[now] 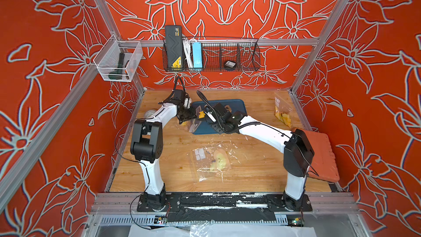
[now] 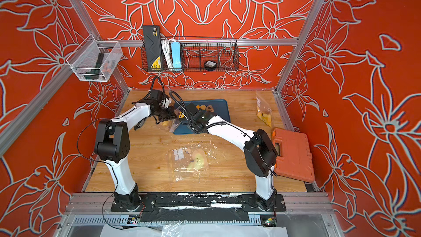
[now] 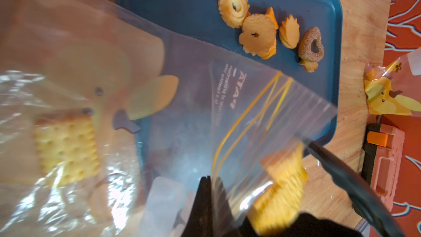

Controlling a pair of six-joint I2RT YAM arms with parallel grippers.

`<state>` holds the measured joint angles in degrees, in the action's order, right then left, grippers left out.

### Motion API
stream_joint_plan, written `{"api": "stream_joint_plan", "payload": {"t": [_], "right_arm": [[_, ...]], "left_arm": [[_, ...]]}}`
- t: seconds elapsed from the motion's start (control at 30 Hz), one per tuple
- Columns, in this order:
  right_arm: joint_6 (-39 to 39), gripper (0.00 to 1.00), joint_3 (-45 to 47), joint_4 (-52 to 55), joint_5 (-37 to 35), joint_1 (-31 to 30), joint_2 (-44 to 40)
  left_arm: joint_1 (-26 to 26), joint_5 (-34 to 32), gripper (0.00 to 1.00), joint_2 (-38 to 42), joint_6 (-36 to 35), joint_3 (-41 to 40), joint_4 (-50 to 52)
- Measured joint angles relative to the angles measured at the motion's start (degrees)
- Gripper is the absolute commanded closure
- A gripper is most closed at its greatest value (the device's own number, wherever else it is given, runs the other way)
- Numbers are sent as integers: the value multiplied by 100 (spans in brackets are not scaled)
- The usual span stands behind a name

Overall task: Put the cookies into a resealable bag to prevent moisture
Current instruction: Place the cookie in the ziploc bag.

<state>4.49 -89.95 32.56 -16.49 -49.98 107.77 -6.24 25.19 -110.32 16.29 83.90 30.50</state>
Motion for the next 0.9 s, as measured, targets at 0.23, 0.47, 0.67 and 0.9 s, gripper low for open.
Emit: {"api": "stream_joint_plan", "payload": {"t": [0.23,0.47,0.67,0.9], "right_arm": [[179,70,-37,122,-345,-70,83],[678,70,-44,61,-844,-413,201],[892,70,-44,-2,-949,-566,385],[868,69,-428,140,-894,-516,728]], "left_arm": [[-9,55,100,0,0,11,-2],[-9,90,100,0,0,11,2],[-9,109,100,0,0,11,2],[-9,153,100,0,-2,11,2]]}}
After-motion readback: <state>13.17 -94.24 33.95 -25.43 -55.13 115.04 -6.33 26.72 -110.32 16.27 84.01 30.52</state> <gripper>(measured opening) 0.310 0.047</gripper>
